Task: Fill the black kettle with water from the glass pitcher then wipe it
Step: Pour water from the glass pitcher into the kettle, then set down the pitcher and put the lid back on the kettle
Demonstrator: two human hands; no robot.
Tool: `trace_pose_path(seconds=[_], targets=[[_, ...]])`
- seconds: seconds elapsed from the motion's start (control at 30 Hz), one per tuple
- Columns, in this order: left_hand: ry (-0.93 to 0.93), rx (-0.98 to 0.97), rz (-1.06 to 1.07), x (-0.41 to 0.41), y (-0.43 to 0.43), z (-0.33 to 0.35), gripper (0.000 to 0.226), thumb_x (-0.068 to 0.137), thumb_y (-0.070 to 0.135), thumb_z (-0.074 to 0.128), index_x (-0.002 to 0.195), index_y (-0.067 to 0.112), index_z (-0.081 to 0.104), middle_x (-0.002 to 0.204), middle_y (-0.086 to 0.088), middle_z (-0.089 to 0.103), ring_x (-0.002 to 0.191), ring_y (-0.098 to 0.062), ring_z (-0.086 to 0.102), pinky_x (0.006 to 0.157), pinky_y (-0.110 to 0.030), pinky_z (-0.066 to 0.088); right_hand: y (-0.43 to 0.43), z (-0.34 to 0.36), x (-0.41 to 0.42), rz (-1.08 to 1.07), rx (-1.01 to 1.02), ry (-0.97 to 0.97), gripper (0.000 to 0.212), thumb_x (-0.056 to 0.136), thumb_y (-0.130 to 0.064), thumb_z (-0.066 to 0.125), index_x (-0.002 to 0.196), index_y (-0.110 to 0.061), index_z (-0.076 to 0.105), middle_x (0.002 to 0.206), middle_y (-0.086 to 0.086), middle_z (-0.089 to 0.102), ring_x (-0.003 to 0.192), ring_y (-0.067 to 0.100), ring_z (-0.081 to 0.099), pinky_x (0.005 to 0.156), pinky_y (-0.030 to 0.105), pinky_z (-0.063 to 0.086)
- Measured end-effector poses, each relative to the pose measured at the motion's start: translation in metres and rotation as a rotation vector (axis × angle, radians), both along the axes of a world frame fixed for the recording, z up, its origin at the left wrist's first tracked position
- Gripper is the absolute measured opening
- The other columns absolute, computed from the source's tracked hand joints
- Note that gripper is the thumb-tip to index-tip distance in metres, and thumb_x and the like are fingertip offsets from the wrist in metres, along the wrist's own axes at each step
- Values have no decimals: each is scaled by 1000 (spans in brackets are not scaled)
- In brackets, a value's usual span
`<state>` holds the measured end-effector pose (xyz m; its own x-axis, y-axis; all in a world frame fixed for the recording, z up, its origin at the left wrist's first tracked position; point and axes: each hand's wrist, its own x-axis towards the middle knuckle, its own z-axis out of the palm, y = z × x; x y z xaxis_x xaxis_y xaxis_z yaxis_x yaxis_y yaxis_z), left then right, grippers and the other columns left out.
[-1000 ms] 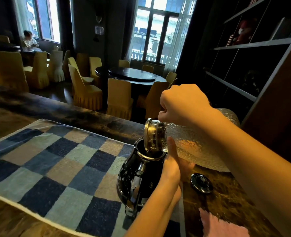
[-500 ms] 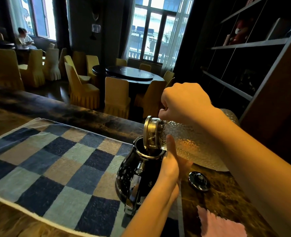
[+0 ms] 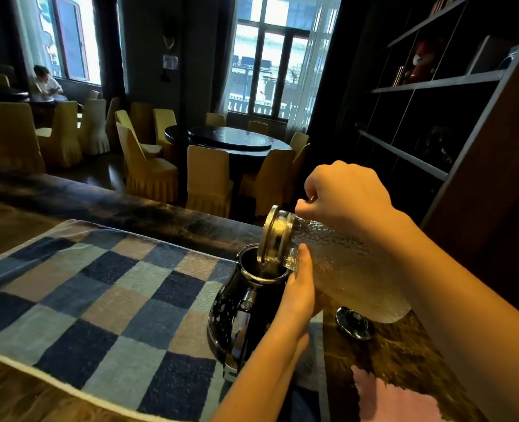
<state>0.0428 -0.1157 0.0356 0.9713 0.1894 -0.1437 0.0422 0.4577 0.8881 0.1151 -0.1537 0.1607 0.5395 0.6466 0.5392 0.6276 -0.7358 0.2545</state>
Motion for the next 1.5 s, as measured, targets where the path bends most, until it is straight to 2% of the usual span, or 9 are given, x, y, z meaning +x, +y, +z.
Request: trace_pose_path(seconds=[0.2,0.4,0.63,0.77,0.87,1.0,1.27,1.37,1.5], targets=[[-20,105,-12,-4,-2,-1,93,65,77,38,133,15,50,130,-10,61,118,-21,59,104,-40,46,-20,-11,-8,-46,169,97,35,82,-39,61,55,-17,56,51,-1,49,49,15,49,46,27,38],[-32,233,-46,-4,-2,-1,87,68,73,38,115,5,64,117,-17,68,109,-25,65,99,-38,50,-44,-22,-16,-101,354,150,34,80,-39,61,54,-17,55,52,0,52,51,15,50,46,23,28],[-35,398,-89,-2,0,-7,67,87,59,44,127,7,56,129,-9,60,117,-20,58,104,-39,46,-73,-45,-26,-182,640,283,40,80,-40,63,52,-15,48,50,-3,48,51,15,49,50,25,30],[-97,426,-92,-8,3,-1,55,85,56,51,123,17,59,114,4,67,102,-5,64,85,-20,53,-81,-43,-40,-173,739,289,42,79,-38,64,50,-14,46,48,-2,45,49,16,45,50,26,29],[-189,391,-94,-19,11,16,62,71,62,56,120,25,58,101,16,68,88,6,67,70,-11,54,-81,-28,-55,-104,808,267,44,79,-41,66,51,-11,50,46,-3,43,47,13,43,51,28,33],[-298,383,-104,-28,31,51,79,61,58,61,130,21,52,121,4,65,106,-7,64,86,-22,55,-76,8,-72,43,880,293,43,78,-41,70,55,-7,56,46,-3,45,45,10,40,51,28,36],[-453,537,-121,-32,111,115,28,86,22,58,113,15,60,90,13,69,70,11,67,57,-6,49,-21,42,-79,348,1103,513,40,83,-29,70,58,-1,55,39,-8,36,36,2,29,39,12,27],[-456,640,-145,-36,153,122,14,84,28,59,98,29,62,77,25,73,74,12,67,57,-5,49,14,38,-79,398,1121,588,37,85,-27,68,61,-2,56,42,-6,33,36,2,26,39,11,27],[-402,723,-101,-42,211,122,28,66,46,66,92,33,65,82,28,73,79,10,68,57,-6,50,65,27,-80,458,1160,691,46,88,-28,64,51,-14,42,39,-9,27,35,3,22,37,13,23]])
